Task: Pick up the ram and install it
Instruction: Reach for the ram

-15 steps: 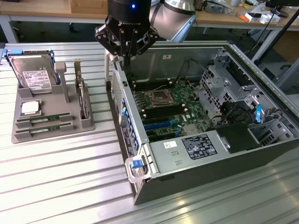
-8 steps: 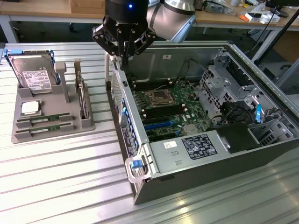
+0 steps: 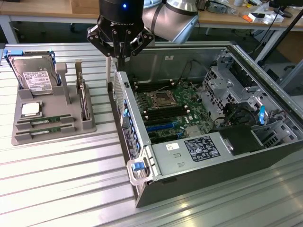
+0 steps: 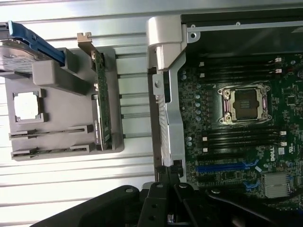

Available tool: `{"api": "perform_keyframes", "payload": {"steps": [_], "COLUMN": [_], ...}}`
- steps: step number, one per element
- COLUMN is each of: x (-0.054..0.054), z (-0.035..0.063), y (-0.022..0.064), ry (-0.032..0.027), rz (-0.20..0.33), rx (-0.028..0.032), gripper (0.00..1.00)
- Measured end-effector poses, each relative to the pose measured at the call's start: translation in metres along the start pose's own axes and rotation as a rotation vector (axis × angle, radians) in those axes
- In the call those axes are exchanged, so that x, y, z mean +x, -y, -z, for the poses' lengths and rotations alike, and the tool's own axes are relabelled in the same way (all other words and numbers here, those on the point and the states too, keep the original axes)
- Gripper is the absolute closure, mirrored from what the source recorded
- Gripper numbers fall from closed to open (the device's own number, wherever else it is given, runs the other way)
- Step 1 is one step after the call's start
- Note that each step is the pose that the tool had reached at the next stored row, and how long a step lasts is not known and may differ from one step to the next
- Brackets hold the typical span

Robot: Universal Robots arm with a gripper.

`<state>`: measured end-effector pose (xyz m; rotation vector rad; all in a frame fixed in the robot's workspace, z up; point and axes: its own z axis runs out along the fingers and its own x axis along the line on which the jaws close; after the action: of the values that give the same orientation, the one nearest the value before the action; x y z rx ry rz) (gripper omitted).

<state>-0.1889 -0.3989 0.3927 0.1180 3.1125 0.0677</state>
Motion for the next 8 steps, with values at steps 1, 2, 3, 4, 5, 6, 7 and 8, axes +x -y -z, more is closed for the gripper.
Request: {"api": "perform_keyframes", "payload": {"steps": [1, 2, 3, 4, 5, 6, 7, 8], "x": [0.0015, 0.0026, 0.003, 0.0039, 0.0047, 0.0056, 0.0063, 0.0071], "z": [0.0, 0.0, 0.0001, 0.0, 0.0001, 0.0001, 0.0, 0.0001], "y": [0.0001, 0.0002, 0.0002, 0.0003, 0.0003, 0.0004, 0.0005, 0.0005], "ry": [0.0001, 0.0, 0.0, 0.0001, 0.0, 0.0, 0.0, 0.0], "rz": [0.0, 0.0, 0.0, 0.0, 0.0, 0.0, 0.0, 0.0], "rx": [0.0, 0.0, 0.0001, -0.0001, 0.0, 0.0, 0.0, 0.0], "gripper": [0.89, 0.89, 0.89, 0.89, 0.89, 0.89, 0.89, 0.89]}}
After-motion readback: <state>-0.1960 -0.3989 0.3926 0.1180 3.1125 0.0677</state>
